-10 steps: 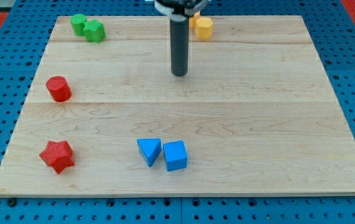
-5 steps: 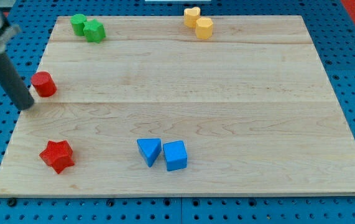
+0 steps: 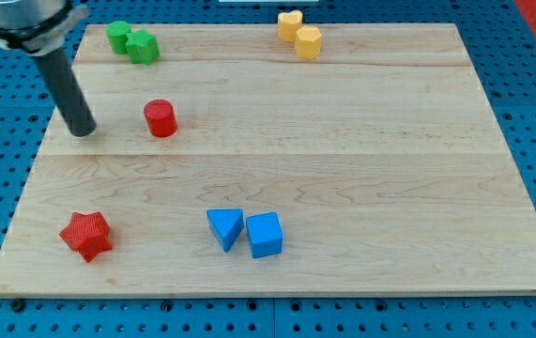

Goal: Move the red circle to the center right

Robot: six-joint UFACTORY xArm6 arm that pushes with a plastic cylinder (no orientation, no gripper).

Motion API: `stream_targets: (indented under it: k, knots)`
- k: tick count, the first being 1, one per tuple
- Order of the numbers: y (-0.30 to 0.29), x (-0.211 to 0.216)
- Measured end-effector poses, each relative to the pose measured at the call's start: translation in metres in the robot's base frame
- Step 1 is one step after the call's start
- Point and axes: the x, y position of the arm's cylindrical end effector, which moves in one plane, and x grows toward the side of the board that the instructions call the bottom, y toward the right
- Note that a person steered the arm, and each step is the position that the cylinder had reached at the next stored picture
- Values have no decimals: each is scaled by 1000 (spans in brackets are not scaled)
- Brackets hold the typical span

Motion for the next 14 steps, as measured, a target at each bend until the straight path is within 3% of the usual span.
stream_targets:
  k: [2, 3, 5, 6, 8, 9, 10, 11, 12, 13, 14]
  knots:
    - [106, -1]
    - [74, -6]
    - [168, -26]
    - [175, -57]
    - [344, -16]
    - [285, 13]
    - [381, 29]
    - [426, 33]
    - [433, 77]
    - [513, 63]
    - [507, 25]
